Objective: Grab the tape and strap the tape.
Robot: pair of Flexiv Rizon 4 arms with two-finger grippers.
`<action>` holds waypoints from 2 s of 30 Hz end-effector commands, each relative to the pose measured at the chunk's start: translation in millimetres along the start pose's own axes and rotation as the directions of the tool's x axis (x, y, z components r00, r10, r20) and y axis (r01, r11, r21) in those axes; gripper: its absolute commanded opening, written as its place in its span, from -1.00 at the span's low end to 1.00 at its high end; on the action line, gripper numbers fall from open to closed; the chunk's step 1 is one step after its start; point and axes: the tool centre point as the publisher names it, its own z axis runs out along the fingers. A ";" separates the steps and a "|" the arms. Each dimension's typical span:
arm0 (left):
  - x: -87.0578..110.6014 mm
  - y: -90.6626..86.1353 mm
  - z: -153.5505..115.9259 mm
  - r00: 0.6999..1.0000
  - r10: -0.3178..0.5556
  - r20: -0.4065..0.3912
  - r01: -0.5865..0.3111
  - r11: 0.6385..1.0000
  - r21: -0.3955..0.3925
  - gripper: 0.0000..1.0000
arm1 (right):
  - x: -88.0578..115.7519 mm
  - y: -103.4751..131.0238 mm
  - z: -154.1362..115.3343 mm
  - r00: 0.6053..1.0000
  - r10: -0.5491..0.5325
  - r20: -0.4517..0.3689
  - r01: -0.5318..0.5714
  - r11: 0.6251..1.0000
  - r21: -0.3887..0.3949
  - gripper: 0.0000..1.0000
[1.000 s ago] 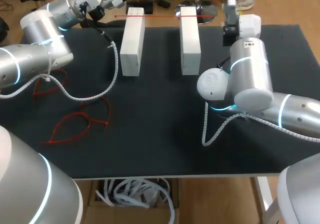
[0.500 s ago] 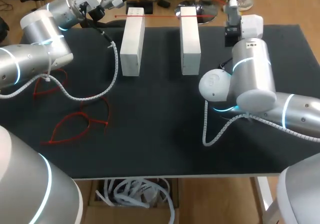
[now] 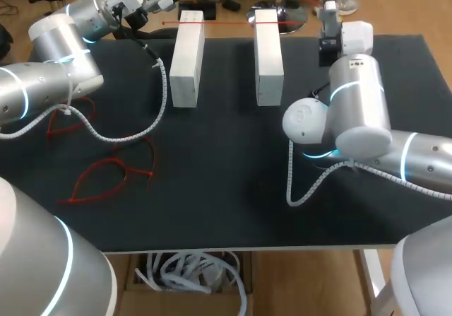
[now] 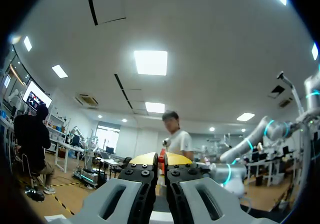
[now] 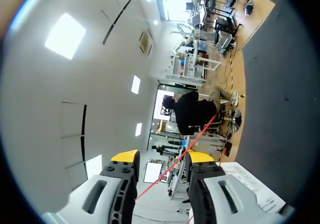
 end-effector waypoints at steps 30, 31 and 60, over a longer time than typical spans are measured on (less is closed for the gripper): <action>1.6 -0.6 0.5 1.000 0.001 0.005 -0.001 1.000 -0.001 -1.00 | 2.1 7.9 3.2 1.000 -0.026 -0.007 0.026 1.000 -0.016 -0.34; 1.6 -0.6 0.5 1.000 0.001 0.005 -0.001 1.000 -0.001 -1.00 | 2.1 8.0 3.4 1.000 -0.028 -0.008 0.028 0.999 -0.016 -0.35; 1.6 -0.6 0.5 1.000 0.001 0.005 -0.001 1.000 -0.001 -1.00 | 6.0 9.7 4.9 0.999 -0.047 -0.015 0.047 0.999 -0.004 -1.00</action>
